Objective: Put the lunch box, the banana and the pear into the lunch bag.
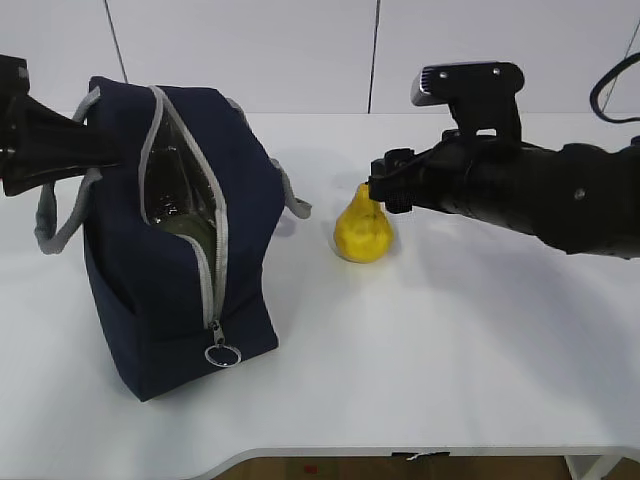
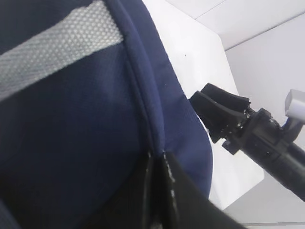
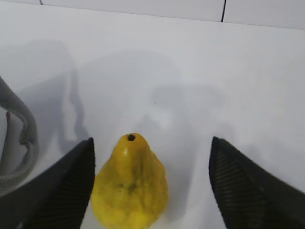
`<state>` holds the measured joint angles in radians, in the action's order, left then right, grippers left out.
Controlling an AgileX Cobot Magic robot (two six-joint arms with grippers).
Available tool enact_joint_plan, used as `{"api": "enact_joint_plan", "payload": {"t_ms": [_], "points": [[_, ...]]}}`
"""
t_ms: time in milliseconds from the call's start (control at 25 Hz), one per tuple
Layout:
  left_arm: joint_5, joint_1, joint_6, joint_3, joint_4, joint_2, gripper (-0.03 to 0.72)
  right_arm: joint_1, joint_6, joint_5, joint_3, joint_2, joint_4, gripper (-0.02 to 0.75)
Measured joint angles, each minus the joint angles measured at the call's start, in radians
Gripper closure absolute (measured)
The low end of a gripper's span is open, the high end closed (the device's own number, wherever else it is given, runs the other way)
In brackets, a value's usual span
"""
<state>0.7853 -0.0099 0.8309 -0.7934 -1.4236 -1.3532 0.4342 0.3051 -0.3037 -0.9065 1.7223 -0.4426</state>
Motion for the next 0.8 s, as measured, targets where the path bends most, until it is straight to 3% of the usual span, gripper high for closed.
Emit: {"api": "enact_joint_plan", "payload": {"t_ms": [240, 480, 800], "points": [[-0.002, 0.000, 0.000, 0.000, 0.000, 0.000, 0.689, 0.000, -0.053, -0.043, -0.029, 0.074, 0.010, 0.150], [-0.007, 0.000, 0.000, 0.000, 0.000, 0.000, 0.689, 0.000, -0.177, -0.058, -0.088, 0.122, 0.132, 0.150], [-0.008, 0.000, 0.000, 0.000, 0.000, 0.000, 0.689, 0.000, -0.235, -0.073, -0.111, 0.195, 0.156, 0.150]]}}
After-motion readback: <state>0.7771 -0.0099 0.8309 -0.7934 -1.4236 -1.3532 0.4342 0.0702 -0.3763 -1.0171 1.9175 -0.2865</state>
